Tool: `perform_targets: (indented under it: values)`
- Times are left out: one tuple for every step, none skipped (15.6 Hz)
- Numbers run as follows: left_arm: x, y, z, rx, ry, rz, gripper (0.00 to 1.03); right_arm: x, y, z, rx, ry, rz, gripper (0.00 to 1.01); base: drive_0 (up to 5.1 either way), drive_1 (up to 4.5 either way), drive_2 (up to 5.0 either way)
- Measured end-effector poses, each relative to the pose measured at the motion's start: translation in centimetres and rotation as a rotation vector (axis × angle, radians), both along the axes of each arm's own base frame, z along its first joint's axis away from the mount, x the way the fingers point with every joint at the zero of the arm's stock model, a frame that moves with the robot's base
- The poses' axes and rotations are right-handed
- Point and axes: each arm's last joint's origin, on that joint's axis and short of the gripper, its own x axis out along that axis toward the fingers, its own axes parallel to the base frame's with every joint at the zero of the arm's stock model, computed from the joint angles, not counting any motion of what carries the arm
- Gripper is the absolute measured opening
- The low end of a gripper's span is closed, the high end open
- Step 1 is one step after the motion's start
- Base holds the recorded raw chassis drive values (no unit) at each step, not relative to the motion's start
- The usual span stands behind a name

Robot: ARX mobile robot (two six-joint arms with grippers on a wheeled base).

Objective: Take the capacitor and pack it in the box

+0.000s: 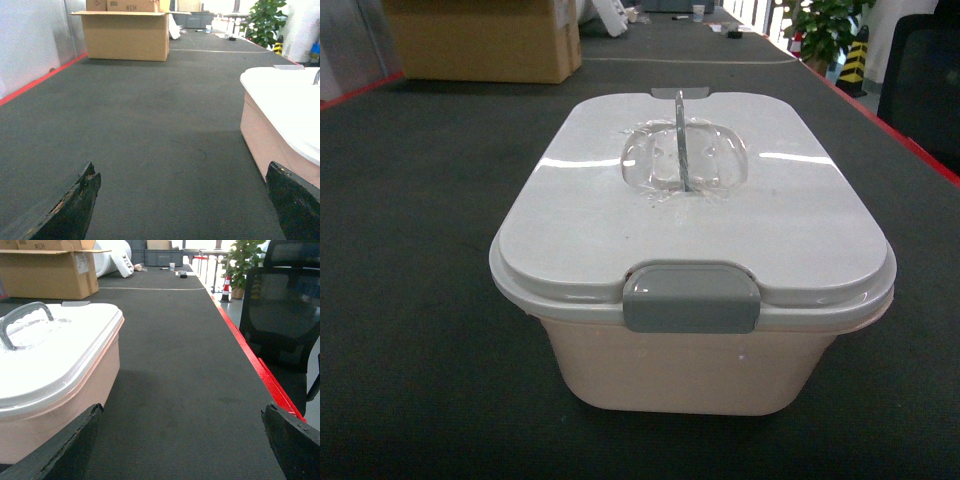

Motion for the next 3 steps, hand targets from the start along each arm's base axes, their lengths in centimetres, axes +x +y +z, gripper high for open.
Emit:
perform_targets:
  values:
    - [0.0,0.0,0.01,0.0,0.0,0.0,0.98,0.0,0.0,0.0,0.0,0.0,0.0,0.98,0.0,0.0,0.0]
    - [0.0,0.0,0.0,0.0,0.0,0.0,0.98,0.0,0.0,0.0,0.0,0.0,0.0,0.98,0.0,0.0,0.0]
    - [0.0,0.0,0.0,0.0,0.0,0.0,0.98,0.0,0.0,0.0,0.0,0.0,0.0,0.98,0.0,0.0,0.0]
